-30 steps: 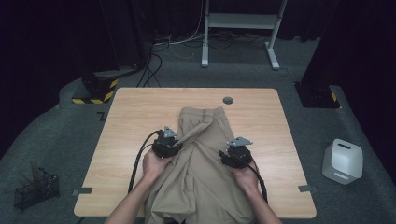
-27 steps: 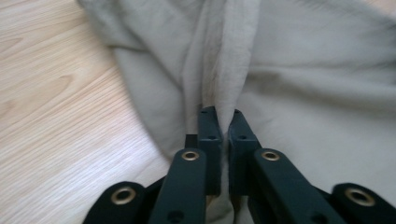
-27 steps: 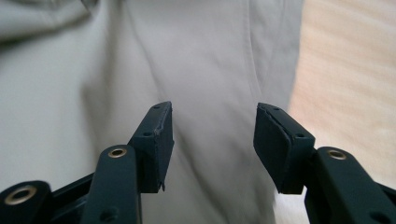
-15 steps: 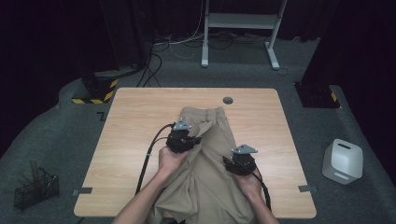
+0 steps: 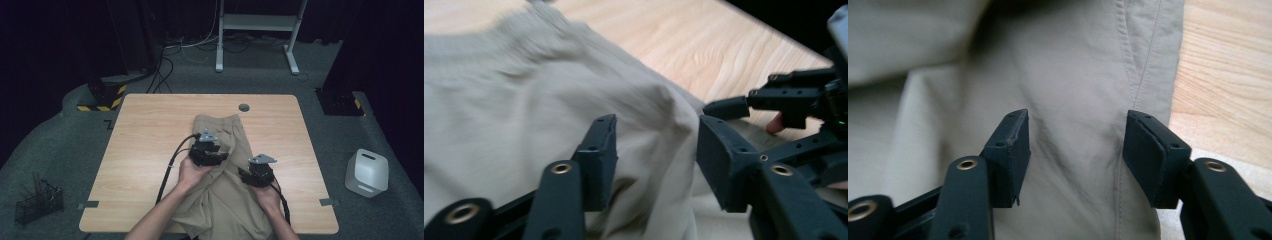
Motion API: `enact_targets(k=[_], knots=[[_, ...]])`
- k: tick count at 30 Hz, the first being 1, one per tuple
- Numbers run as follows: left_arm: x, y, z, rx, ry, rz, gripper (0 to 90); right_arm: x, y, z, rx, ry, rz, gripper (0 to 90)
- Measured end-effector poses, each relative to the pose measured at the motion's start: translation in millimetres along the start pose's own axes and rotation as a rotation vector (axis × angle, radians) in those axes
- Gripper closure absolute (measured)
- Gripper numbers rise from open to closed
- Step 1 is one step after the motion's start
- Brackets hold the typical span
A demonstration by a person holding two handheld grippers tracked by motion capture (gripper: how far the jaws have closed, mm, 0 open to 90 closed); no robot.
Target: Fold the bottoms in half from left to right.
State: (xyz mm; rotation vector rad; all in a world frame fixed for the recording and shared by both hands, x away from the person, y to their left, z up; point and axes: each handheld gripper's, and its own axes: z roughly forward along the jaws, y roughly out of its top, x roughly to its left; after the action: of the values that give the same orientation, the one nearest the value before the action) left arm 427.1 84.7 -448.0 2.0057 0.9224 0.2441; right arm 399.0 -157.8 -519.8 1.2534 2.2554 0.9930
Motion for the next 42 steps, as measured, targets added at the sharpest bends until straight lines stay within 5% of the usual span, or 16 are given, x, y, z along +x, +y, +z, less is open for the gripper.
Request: enact_targets(k=[5,11,14,18,25,30,32,34,38,42], knots=[[11.5,-23.7,-36.3,-0.028,-0.011,-0.011,44.7,-3.4,2.8,-23.5,-0.057,0.030,0.012,44.1],[13.6,-76.2,-48.9,-0.011,-0.028,-0.068,44.0,-2.5,-16.8,-37.2,-0.020,0.003,-0.021,43.9],[10.7,-89.4,-45.4,0.007,0.003,-0.065,45.3,-0.8,-23.9,-39.2,-0.013,0.010,-0.015,44.0],[8.7,-106.6,-27.4,0.066,0.105,-0.055,48.3,7.2,-30.5,-31.0,0.015,-0.005,-0.049,43.2],[17.1,-99.4,-12.2,0.072,0.214,0.009,49.4,13.2,-19.6,-15.8,-0.007,-0.011,-0.051,42.8],[47.7,-84.3,1.0,0.058,0.259,-0.034,49.2,12.5,-2.0,3.3,-0.006,-0.033,-0.036,43.5],[65.9,-72.8,5.9,0.084,0.292,-0.077,48.7,12.5,13.8,20.6,-0.006,-0.048,-0.026,43.5],[69.8,-68.9,5.7,0.106,0.293,-0.088,48.3,12.5,18.3,25.4,-0.006,-0.052,-0.022,43.5],[73.5,-64.8,-16.1,0.104,0.300,-0.097,45.7,12.3,25.8,31.7,0.005,-0.048,-0.015,43.5],[71.0,-79.2,-56.1,0.088,0.308,-0.110,43.1,6.5,26.0,13.7,-0.018,-0.032,0.002,44.7]])
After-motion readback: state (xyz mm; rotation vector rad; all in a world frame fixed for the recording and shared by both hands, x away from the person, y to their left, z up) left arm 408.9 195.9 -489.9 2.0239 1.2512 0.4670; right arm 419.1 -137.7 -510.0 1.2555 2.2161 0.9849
